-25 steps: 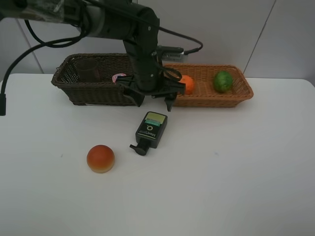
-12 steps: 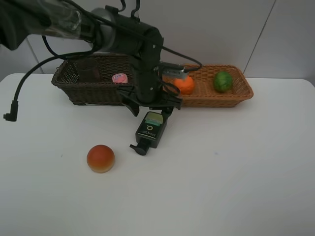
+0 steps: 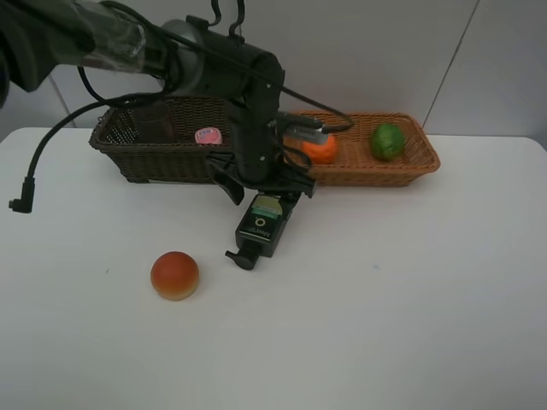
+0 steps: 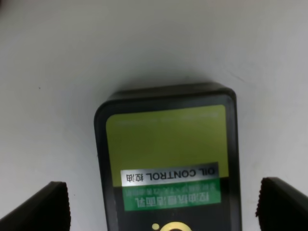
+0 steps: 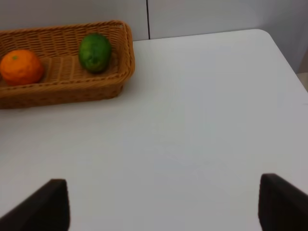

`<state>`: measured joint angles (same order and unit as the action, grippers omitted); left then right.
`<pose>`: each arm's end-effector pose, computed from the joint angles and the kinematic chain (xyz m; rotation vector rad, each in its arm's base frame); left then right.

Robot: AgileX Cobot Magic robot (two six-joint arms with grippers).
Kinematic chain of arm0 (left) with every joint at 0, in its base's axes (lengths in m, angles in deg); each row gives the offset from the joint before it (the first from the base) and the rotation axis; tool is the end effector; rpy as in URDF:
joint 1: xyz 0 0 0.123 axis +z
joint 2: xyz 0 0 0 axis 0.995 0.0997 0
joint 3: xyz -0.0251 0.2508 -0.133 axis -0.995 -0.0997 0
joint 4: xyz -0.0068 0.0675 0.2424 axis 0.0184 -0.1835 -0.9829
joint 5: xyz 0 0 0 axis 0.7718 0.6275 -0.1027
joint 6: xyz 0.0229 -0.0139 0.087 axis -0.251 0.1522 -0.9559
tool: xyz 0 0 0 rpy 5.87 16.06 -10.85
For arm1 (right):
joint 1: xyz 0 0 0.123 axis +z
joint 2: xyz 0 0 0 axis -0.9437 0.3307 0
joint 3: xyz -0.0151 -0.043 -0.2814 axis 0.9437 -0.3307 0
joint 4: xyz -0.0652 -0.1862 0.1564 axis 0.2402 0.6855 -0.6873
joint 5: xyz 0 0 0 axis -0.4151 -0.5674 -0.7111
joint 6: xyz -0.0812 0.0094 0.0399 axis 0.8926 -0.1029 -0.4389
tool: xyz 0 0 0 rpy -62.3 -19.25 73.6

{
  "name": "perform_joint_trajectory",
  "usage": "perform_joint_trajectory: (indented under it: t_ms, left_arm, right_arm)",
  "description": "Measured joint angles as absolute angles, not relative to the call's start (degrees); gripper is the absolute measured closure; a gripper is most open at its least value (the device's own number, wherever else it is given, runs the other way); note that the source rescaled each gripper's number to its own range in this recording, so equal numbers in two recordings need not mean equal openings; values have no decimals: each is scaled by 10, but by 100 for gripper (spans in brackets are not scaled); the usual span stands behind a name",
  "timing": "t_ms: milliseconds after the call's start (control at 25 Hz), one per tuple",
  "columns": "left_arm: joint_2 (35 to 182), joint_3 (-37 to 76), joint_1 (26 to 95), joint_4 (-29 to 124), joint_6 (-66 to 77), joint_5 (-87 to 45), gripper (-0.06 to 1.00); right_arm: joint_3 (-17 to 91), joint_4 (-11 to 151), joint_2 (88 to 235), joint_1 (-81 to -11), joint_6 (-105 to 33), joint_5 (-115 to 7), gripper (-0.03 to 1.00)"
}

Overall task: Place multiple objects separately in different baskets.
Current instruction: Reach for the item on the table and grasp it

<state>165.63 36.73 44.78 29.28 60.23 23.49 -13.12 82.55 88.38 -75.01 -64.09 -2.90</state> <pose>0.3611 -0.2906 0.1266 0.5531 2.8530 -0.0860 -0.0085 -0.0054 0.2836 0.1661 2.0088 -0.0836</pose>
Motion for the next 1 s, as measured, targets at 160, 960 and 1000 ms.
perform_joint_trajectory:
  t_ms: [160, 960, 1000]
  left_arm:
    - [1667, 367, 448, 294, 596, 234, -6]
    - [1681, 367, 448, 307, 571, 223, -6]
    - [1684, 367, 448, 309, 571, 222, -6]
  right_arm:
    - [-131, 826, 884, -750, -641, -29, 30]
    - [-131, 826, 884, -750, -641, -29, 30]
    - [-131, 826, 884, -750, -641, -29, 30]
